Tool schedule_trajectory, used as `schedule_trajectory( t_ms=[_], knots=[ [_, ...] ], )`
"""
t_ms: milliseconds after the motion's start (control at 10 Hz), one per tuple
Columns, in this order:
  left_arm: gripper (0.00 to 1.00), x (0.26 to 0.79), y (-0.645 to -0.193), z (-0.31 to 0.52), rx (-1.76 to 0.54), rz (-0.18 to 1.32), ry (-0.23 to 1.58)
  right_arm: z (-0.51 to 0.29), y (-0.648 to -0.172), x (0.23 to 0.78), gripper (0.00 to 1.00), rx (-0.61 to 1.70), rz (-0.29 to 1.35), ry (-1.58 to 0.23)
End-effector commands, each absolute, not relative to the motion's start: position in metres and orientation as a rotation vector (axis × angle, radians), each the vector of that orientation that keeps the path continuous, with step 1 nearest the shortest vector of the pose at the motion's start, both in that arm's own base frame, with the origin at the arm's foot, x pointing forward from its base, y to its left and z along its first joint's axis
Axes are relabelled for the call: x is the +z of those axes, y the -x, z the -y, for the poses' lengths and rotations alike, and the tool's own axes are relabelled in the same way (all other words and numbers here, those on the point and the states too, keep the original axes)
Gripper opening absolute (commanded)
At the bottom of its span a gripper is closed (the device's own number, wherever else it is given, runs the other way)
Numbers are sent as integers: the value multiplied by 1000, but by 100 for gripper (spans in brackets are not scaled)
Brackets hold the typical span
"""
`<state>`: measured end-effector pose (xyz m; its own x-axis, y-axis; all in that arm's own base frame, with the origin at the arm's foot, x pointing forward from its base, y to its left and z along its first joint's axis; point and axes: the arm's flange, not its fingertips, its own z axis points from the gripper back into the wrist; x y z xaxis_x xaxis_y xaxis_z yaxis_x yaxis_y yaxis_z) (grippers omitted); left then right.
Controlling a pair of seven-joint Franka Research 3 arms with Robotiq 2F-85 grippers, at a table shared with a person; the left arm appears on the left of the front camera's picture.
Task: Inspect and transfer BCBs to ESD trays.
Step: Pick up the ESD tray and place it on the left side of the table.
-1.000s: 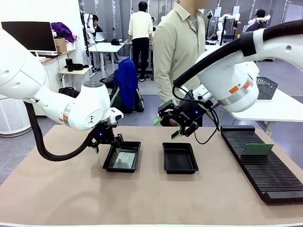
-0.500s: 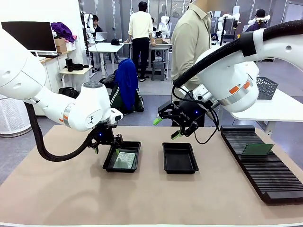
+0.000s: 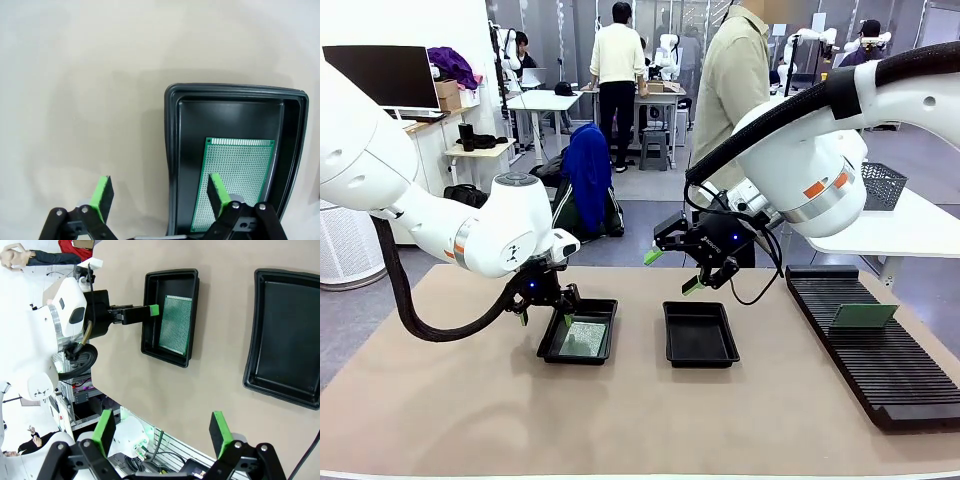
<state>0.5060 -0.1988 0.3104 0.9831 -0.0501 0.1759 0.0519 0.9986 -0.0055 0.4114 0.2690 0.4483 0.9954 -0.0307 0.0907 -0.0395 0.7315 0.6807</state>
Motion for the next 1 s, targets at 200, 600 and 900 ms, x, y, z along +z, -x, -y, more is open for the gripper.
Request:
schedule_trajectory(
  t_ms=[200, 600, 900],
  knots=[
    [97, 309, -504, 200, -20, 206, -10, -270, -413, 448, 100, -1, 94, -743],
    [84, 307, -504, 201, -40, 204, 9, -270, -413, 448, 100, -1, 94, -743],
    [72, 309, -505, 202, -53, 207, 22, -270, -413, 448, 100, -1, 94, -743]
  ],
)
